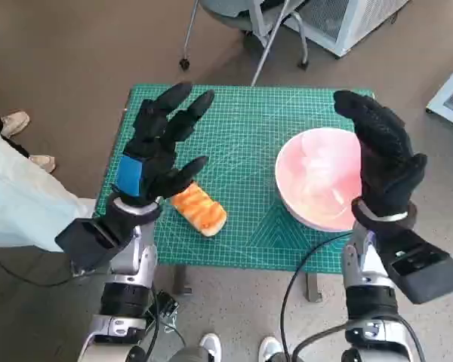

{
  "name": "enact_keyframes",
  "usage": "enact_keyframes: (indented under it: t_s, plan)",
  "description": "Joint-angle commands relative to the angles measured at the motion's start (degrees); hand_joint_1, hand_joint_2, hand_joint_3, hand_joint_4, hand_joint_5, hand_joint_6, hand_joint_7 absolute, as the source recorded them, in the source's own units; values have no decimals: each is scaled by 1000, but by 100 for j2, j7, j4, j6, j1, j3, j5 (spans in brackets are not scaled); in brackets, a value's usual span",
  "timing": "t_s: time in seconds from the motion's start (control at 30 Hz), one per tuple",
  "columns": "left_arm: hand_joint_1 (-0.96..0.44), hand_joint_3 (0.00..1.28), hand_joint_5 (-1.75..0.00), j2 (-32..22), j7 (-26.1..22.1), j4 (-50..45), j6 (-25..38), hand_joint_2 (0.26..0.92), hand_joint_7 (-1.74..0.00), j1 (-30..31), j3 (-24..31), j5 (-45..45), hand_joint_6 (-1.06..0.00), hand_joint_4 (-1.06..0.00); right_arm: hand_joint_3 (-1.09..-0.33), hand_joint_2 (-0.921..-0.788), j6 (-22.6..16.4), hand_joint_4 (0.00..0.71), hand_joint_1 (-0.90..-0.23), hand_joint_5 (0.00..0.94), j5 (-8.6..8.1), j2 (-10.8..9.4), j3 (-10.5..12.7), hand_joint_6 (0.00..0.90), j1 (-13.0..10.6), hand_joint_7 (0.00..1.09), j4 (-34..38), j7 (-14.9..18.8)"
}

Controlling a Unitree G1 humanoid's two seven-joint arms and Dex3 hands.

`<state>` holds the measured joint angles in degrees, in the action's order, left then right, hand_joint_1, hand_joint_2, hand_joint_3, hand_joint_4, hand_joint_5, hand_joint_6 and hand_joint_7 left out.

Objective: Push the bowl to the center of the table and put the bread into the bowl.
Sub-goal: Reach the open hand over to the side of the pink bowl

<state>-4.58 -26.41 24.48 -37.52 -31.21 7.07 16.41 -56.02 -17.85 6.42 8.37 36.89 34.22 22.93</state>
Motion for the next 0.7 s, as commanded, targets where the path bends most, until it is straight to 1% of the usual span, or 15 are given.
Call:
enact_keyframes:
  t_s: [0.03,0.27,0.7]
  plan:
    - [-375,269,-1,-42,-18,-54,-5,921,-625,-46,22,59,-124,-461,-719,-921,40,316,-564,0,-41,-39,13,-1,-71,779,39,58]
    - [-381,271,-4,-29,-53,-51,-22,921,-625,-24,32,92,-134,-467,-714,-921,73,316,-575,0,-88,-68,1,-1,-95,779,-12,77]
    - [-379,266,-4,-16,-97,-71,-8,921,-608,23,32,161,-140,-468,-712,-921,75,314,-569,0,-87,-70,18,-1,-136,779,-54,80]
